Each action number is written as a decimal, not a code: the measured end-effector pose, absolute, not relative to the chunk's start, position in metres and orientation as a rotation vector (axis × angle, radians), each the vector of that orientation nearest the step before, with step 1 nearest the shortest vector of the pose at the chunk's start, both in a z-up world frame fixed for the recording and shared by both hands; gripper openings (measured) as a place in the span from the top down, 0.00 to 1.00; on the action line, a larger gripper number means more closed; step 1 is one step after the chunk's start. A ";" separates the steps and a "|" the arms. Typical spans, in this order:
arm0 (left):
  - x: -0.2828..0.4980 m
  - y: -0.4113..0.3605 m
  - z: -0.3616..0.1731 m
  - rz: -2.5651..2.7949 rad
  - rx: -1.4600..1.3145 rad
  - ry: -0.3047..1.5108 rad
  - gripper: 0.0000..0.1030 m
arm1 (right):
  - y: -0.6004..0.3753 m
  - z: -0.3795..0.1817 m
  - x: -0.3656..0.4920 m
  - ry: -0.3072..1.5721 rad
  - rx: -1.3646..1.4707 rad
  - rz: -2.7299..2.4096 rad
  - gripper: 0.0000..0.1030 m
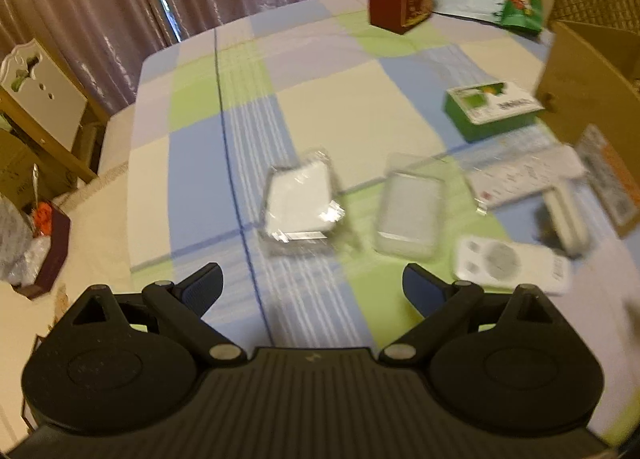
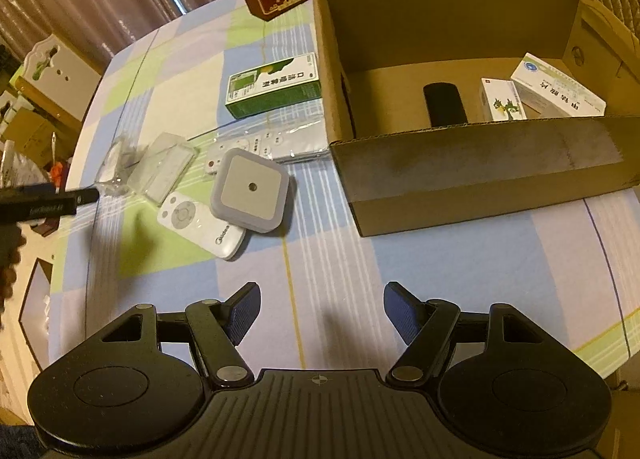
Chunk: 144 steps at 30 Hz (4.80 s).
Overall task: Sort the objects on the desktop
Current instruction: 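Grasp the clear-packaged white pad with the left tool while the right tool grasps the white square night light, then carry the white pad with the left tool while the right tool carries the night light into the box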
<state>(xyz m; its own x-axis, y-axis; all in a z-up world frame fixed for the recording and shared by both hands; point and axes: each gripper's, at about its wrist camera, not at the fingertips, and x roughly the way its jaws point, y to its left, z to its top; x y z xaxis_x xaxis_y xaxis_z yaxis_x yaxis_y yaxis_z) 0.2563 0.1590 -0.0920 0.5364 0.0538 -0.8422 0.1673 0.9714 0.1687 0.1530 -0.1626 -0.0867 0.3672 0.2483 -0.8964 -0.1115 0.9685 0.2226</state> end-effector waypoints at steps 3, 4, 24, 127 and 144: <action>0.281 0.162 -0.099 -0.072 0.266 0.987 0.08 | -0.165 -0.085 0.154 1.165 0.141 0.215 0.31; 0.289 0.163 -0.102 -0.071 0.270 0.989 0.08 | -0.166 -0.084 0.154 1.160 0.143 0.208 0.31; 0.330 0.190 -0.148 -0.254 0.147 1.074 0.42 | -0.119 -0.057 0.164 0.998 0.082 0.503 0.31; 0.215 -0.130 0.033 -0.584 0.258 0.660 0.42 | -0.418 0.020 0.241 0.906 0.129 0.369 0.38; 0.224 -0.172 0.018 -0.569 0.232 0.707 0.42 | -0.448 0.017 0.274 0.952 0.091 0.448 0.38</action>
<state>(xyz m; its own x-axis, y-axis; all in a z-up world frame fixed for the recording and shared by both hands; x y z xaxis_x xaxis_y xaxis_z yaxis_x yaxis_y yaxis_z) 0.2239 -0.1725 0.0185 0.6176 -0.4133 -0.6691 0.5654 0.8247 0.0125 0.2736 -0.4484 0.0170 0.4959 0.4088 -0.7661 -0.3301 0.9048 0.2691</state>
